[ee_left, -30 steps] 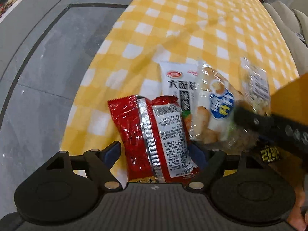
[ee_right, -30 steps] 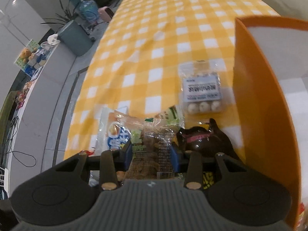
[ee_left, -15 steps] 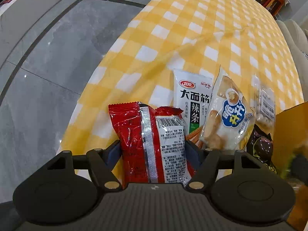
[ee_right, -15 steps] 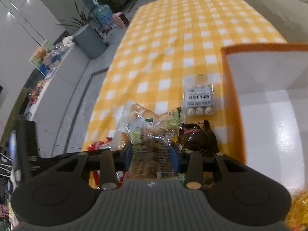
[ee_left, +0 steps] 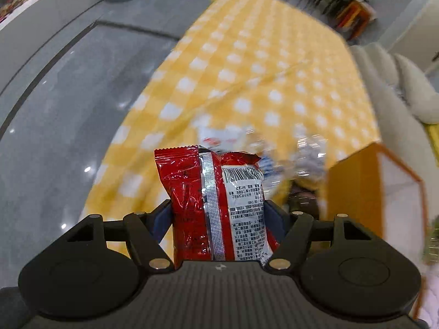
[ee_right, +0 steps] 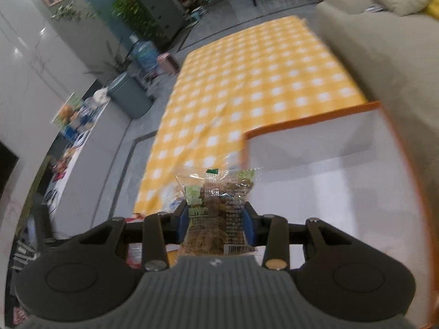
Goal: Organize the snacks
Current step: 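Carry the pastry bag into the box and open the right gripper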
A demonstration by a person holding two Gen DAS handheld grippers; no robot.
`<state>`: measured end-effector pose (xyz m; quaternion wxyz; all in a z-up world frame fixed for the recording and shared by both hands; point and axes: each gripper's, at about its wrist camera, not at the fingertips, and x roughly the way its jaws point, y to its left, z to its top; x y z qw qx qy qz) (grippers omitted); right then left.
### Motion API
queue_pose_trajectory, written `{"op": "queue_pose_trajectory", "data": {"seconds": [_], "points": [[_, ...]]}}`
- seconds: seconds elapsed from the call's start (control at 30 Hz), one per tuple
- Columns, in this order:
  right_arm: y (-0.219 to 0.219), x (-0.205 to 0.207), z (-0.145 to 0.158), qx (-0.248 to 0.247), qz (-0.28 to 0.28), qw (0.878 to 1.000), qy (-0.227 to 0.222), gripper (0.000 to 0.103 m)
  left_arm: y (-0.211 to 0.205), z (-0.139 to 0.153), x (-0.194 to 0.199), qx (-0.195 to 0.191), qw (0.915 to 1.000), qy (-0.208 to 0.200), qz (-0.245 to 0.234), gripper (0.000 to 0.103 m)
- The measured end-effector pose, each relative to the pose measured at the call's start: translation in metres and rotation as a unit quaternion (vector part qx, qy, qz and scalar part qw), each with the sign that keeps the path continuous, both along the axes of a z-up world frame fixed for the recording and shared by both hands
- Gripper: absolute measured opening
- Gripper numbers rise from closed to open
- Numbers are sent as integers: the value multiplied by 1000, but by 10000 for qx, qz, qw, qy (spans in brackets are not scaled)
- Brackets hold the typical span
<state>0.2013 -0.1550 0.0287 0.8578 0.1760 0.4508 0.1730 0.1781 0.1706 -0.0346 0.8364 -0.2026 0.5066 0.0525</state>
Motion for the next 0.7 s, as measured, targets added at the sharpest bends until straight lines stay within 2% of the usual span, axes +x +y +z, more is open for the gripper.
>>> {"op": "queue_pose_trajectory", "data": {"seconds": [0.13,0.33,0.43,0.53,0.7], "points": [[-26,9,-17,-198,-147,9993,297,38,-17,17,-1,-249,9991,-231,-251,81],[-24,28,-76,-423,-134,9945,952,38,-33,17,7,-486,9971,-196,-556,81],[-15,39,-100,-516,-5,9908,1251,38,-38,13,9,-454,9967,-125,-658,81],[-3,45,-113,-739,124,9890,1274,38,-46,9,14,-323,9963,-36,-796,81],[-2,54,-134,-634,142,9858,1548,42,-54,-1,18,-242,9952,127,-943,81]]}}
